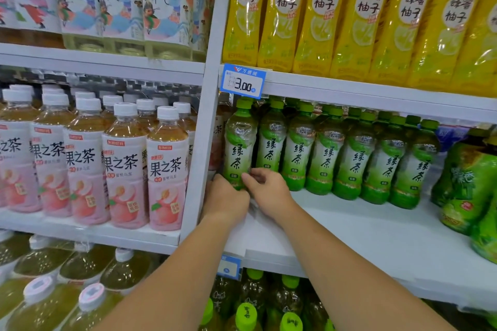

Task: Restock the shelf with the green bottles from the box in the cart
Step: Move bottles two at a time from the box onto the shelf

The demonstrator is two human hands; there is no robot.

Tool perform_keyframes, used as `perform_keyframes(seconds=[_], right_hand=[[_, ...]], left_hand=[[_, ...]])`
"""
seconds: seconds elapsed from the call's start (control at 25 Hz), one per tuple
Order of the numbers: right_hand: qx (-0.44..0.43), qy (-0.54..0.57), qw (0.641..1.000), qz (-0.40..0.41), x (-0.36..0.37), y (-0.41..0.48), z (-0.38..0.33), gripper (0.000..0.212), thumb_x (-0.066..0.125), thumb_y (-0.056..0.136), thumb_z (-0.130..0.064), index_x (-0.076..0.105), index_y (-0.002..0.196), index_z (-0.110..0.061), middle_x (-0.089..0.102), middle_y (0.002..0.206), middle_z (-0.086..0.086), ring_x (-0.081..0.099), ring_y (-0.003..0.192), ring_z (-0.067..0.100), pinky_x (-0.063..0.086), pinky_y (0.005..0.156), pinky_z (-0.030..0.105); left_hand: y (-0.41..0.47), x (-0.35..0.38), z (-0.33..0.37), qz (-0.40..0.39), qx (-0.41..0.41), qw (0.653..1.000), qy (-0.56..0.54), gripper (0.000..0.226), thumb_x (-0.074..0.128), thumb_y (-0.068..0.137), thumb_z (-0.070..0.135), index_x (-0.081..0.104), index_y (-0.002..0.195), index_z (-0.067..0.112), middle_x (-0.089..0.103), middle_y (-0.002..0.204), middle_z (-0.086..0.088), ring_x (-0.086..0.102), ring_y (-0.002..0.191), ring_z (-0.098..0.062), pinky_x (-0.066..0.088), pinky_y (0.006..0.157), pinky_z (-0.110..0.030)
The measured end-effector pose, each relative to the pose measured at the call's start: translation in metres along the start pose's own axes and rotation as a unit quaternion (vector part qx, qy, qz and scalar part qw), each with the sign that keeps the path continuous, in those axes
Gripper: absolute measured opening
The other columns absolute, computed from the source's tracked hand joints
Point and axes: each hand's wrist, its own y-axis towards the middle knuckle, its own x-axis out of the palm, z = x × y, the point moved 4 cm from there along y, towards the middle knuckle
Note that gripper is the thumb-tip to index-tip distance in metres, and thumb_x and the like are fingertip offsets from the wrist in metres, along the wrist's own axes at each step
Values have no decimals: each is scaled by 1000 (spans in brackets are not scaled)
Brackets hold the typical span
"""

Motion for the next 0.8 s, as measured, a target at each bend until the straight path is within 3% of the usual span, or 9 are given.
perform_keyframes(seconds=[0.12,0.28,0.4,0.48,0.6,0.72,0.8], right_hand=[[37,-28,999,-3,-21,-9,5,41,59,97,-40,65,126,-11,69,107,-1,62,95,12,50,83,26],[62,-46,997,-19,-57,-32,8,50,51,100,-46,53,140,-16,62,126,0,59,115,17,48,103,40],[71,-72,995,-19,-92,-48,17,54,49,100,-48,49,144,-18,58,135,-1,56,121,19,46,105,41],[84,-73,994,-10,-113,-57,23,52,47,100,-49,50,142,-19,59,134,-1,57,119,19,47,102,38],[115,-30,993,7,-137,-75,28,47,44,102,-47,50,139,-19,59,137,3,56,123,18,42,109,42],[181,3,983,22,-158,-102,29,37,44,102,-47,51,131,-25,60,134,2,56,123,19,40,112,45],[222,4,975,26,-170,-122,24,41,44,102,-47,52,134,-23,58,136,4,54,125,20,39,112,46]], left_hand=[[-6,-3,2,10,7,998,-57,28,68,85,27,63,109,14,70,100,-4,65,92,-25,45,75,-29],[-14,-10,7,43,50,993,-99,30,62,90,19,60,119,12,66,101,-1,60,90,-20,42,79,-27],[-22,-14,11,61,86,990,-93,34,59,93,20,57,127,12,59,96,11,57,96,-18,39,81,-27],[-28,-13,12,63,92,991,-75,39,55,96,24,56,132,10,62,112,4,54,105,-18,40,88,-30],[-44,-1,15,-11,65,996,-57,43,49,100,33,54,137,12,57,135,-7,53,114,-19,38,93,-31],[-76,12,27,-120,13,992,-27,49,47,101,43,51,141,16,55,140,-3,52,117,-17,32,94,-27],[-98,15,42,-163,-25,986,-38,48,50,100,45,52,139,18,56,136,-1,52,111,-15,31,91,-24]])
